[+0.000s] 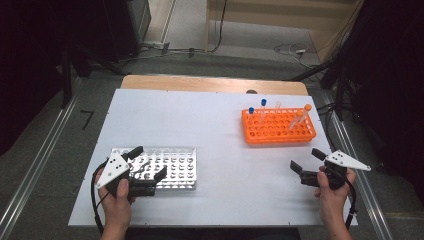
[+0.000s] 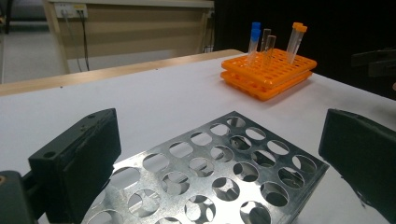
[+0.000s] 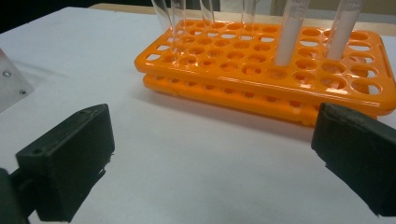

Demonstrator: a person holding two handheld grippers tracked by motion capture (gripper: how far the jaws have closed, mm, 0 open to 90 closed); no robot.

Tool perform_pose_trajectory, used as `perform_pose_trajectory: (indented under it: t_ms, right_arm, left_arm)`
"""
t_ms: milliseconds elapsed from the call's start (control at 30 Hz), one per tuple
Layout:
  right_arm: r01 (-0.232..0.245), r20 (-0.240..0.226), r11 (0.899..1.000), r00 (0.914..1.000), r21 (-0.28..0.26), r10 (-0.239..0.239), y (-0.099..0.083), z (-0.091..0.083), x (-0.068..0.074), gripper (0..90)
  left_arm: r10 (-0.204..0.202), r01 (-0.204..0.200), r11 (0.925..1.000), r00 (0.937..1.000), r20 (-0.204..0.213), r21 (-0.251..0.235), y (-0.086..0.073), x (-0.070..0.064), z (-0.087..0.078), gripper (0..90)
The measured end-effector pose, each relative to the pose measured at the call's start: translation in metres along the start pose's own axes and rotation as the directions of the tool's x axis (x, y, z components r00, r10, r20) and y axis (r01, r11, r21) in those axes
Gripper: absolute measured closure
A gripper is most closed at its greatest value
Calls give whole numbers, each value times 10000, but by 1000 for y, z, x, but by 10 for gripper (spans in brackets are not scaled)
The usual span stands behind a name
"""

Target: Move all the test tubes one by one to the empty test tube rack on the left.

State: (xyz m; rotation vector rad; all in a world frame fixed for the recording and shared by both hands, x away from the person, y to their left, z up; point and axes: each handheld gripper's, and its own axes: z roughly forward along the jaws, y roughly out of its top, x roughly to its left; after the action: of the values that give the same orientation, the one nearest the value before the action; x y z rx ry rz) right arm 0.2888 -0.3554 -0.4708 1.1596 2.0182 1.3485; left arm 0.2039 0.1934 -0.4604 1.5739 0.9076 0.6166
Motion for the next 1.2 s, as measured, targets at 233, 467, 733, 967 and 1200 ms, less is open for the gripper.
perform_pose_trajectory:
  t_ms: [233, 467, 733, 967, 1200]
  right_arm:
    - [-248, 39, 9991, 9997, 341, 246, 11, 11, -11, 0]
    - [-624, 67, 9981, 9980, 12, 624, 29, 19, -33, 39]
    - [-1024, 318, 9947, 9942, -55, 1025, 36, 34, -60, 170]
    - [-1610, 992, 9869, 9823, 118, 1591, 40, 48, -81, 363]
    - [-1714, 1308, 9844, 9776, 394, 1649, 49, 69, -92, 534]
  left_arm:
    - [-77, 77, 9999, 10000, 35, -89, 5, 0, 5, 0]
    - [-229, 227, 9996, 9997, -89, -137, 5, 2, 5, 0]
    - [-286, 294, 9992, 9992, 287, -272, 9, -3, 8, 0]
    - [-290, 299, 9992, 9990, 338, -256, 10, -6, 10, 0]
    - [-228, 241, 9993, 9990, 397, -302, 11, -10, 9, 0]
